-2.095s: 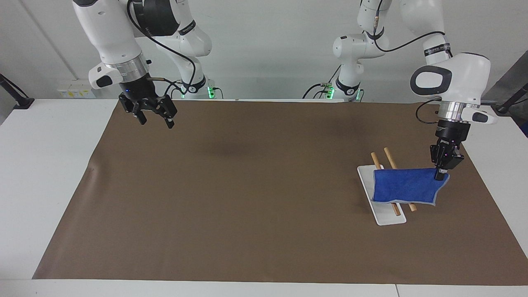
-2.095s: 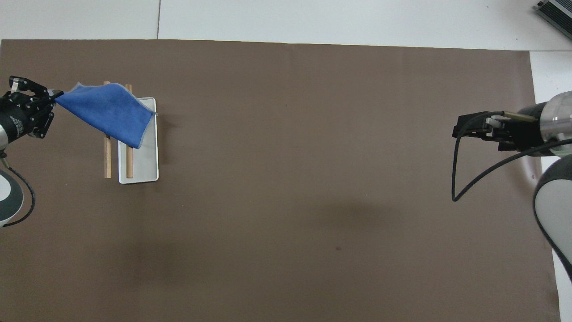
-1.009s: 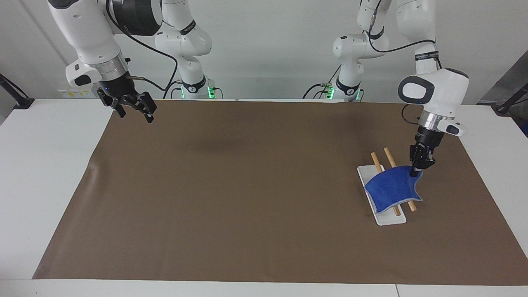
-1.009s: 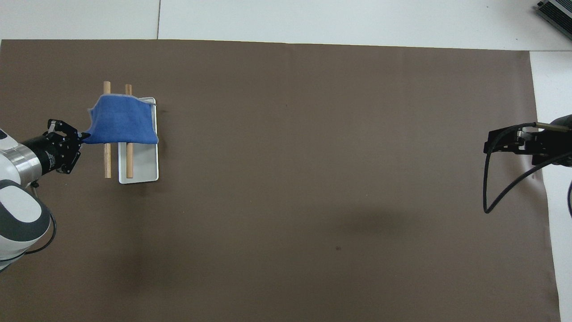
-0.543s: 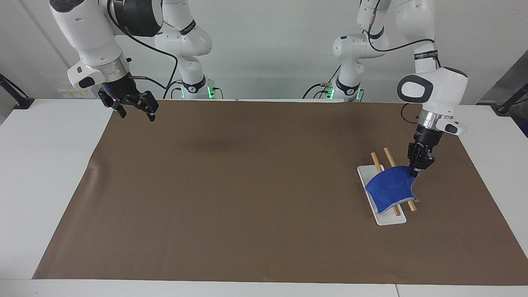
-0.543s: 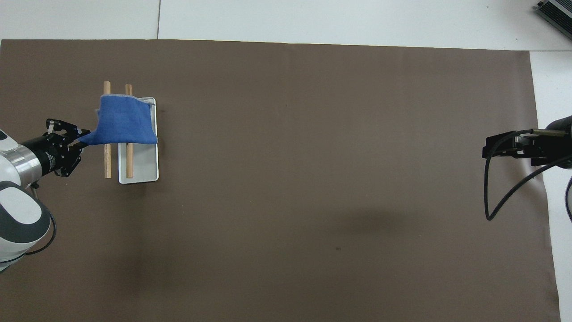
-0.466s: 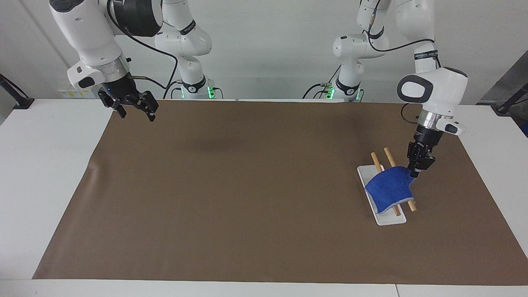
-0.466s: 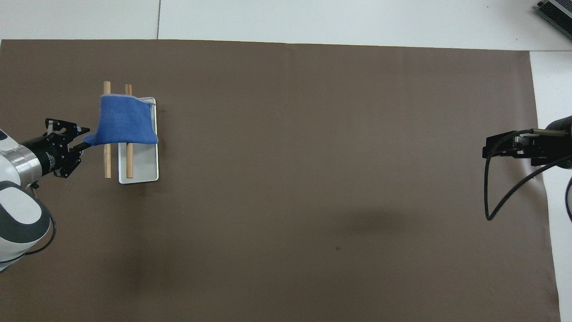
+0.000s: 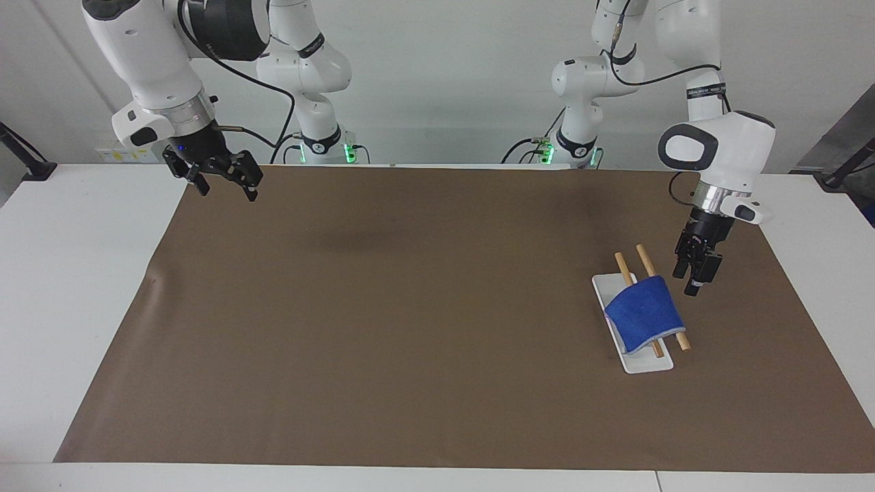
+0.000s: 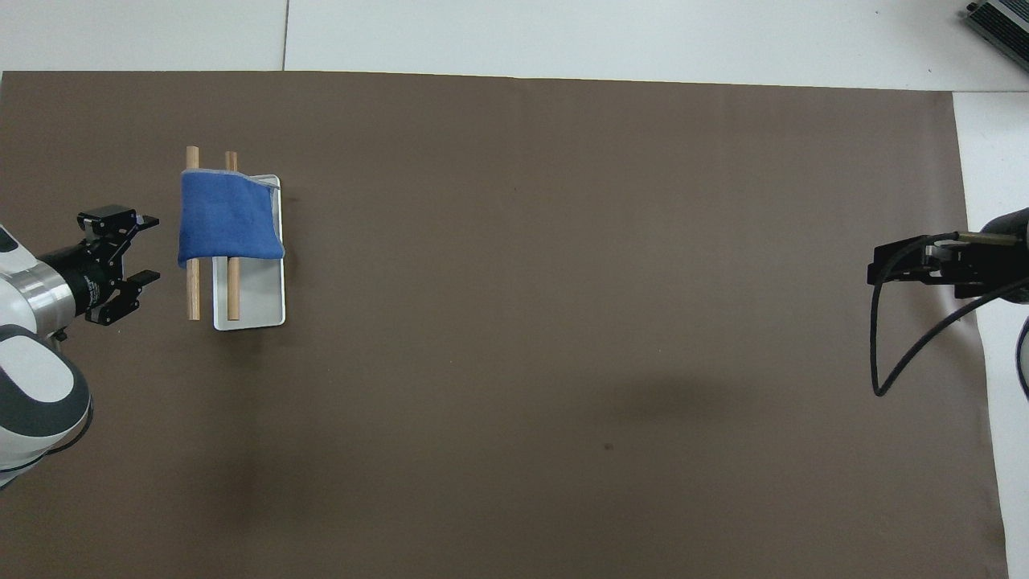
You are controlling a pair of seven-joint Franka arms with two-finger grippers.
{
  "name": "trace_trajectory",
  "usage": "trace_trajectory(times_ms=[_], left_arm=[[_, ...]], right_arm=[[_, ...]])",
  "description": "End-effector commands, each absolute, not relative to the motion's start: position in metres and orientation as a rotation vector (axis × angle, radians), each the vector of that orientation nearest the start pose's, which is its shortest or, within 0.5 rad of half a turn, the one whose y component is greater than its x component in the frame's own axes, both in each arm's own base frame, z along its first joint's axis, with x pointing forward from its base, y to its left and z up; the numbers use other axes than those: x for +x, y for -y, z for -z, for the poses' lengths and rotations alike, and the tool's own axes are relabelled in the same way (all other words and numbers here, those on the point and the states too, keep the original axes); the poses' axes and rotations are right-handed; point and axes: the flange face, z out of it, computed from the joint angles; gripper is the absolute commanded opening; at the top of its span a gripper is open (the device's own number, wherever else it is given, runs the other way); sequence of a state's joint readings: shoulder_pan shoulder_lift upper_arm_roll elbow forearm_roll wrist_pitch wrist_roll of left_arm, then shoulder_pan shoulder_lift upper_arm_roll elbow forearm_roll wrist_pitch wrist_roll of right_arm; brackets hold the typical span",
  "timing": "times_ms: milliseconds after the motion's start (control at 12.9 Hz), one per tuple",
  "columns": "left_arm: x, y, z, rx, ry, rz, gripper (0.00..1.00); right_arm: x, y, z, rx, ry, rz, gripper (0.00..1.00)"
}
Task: Right arm passes towel to left arm to hang
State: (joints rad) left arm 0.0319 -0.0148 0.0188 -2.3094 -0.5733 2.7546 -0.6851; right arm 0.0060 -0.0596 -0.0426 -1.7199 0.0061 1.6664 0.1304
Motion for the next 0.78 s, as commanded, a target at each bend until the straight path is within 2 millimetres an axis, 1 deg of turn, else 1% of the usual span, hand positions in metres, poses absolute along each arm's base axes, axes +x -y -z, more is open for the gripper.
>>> trace_trajectory(times_ms=[0, 78, 155, 233, 310, 466, 543, 621, 698], left_arm=[[0.558, -0.050, -0.421, -3.003, 1.788, 0.509, 0.81], [0.568, -0.059, -0.435, -3.016, 1.705, 0.466, 0.81], [0.579, -0.058, -0.445, -3.033, 1.612, 0.396, 0.81], [0.590, -0.058, -0.463, -3.038, 1.504, 0.366, 0.81], [0.599, -0.059, -0.475, -3.034, 1.415, 0.339, 0.81], [0.611, -0.064, -0.502, -3.003, 1.224, 0.275, 0.81], [0.611, -0.065, -0.521, -2.984, 1.167, 0.234, 0.81], [0.607, -0.064, -0.539, -2.977, 1.150, 0.183, 0.81], [0.602, -0.059, -0.563, -2.982, 1.132, 0.146, 0.79]], right_arm=[[0.536, 0.021, -0.597, -3.128, -0.231, 0.009, 1.00], [0.536, 0.021, -0.596, -3.128, -0.231, 0.007, 1.00], [0.536, 0.022, -0.596, -3.128, -0.233, 0.009, 1.00], [0.536, 0.022, -0.597, -3.128, -0.233, 0.012, 1.00], [0.536, 0.022, -0.597, -3.128, -0.233, 0.009, 1.00], [0.536, 0.021, -0.597, -3.128, -0.231, 0.012, 1.00], [0.536, 0.022, -0.597, -3.128, -0.233, 0.009, 1.00], [0.536, 0.022, -0.597, -3.128, -0.233, 0.012, 1.00], [0.536, 0.022, -0.597, -3.128, -0.233, 0.009, 1.00]])
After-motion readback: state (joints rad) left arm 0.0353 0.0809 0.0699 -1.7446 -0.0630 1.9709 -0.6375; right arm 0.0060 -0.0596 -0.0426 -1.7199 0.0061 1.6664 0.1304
